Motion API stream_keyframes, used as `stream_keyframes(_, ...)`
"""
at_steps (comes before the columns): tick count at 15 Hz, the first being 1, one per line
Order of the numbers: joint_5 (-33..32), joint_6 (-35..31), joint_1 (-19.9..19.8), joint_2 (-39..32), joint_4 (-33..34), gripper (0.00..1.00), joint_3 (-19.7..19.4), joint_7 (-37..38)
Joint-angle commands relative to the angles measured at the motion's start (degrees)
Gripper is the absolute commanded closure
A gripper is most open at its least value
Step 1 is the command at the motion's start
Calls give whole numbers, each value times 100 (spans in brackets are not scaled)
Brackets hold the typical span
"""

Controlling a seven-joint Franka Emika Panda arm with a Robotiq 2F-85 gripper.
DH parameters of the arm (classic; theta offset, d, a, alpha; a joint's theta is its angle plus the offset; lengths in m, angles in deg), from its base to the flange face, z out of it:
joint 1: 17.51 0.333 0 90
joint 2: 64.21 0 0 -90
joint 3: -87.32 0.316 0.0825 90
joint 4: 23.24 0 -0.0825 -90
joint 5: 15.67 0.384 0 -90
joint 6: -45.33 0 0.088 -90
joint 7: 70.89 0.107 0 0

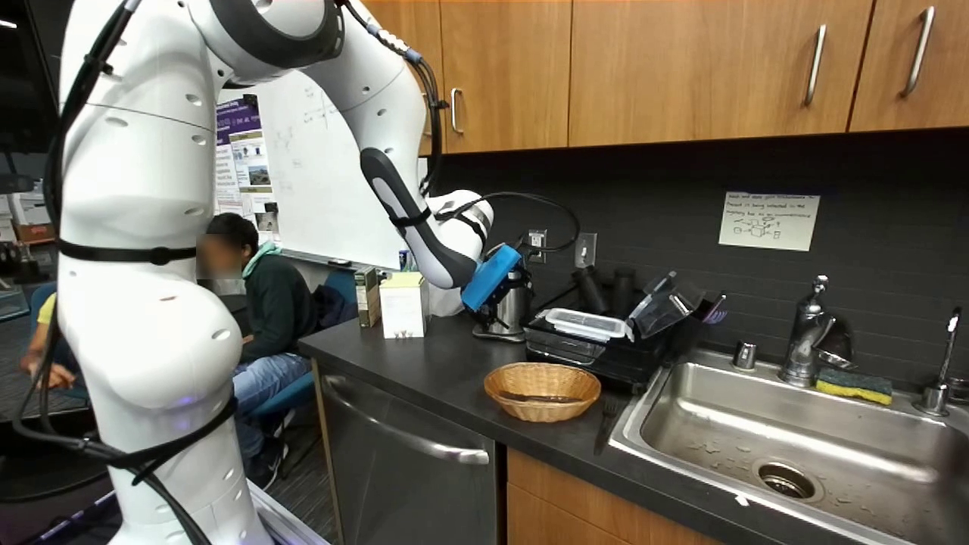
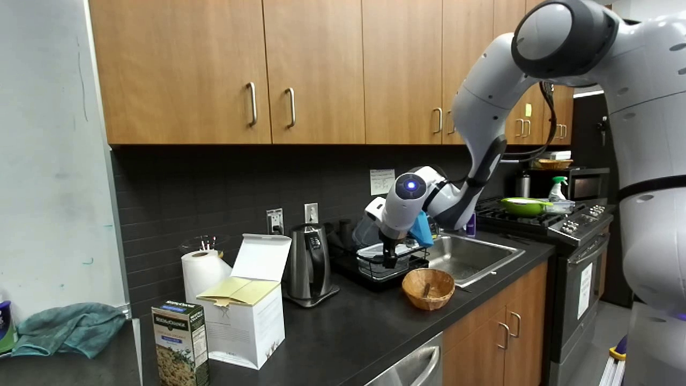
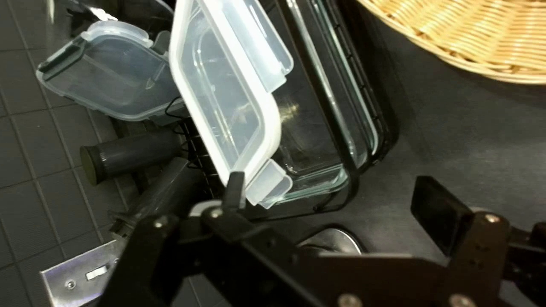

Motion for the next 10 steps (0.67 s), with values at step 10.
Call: stream_keyframes(10,5284,463,219,1365,-1462,0,144,-2989)
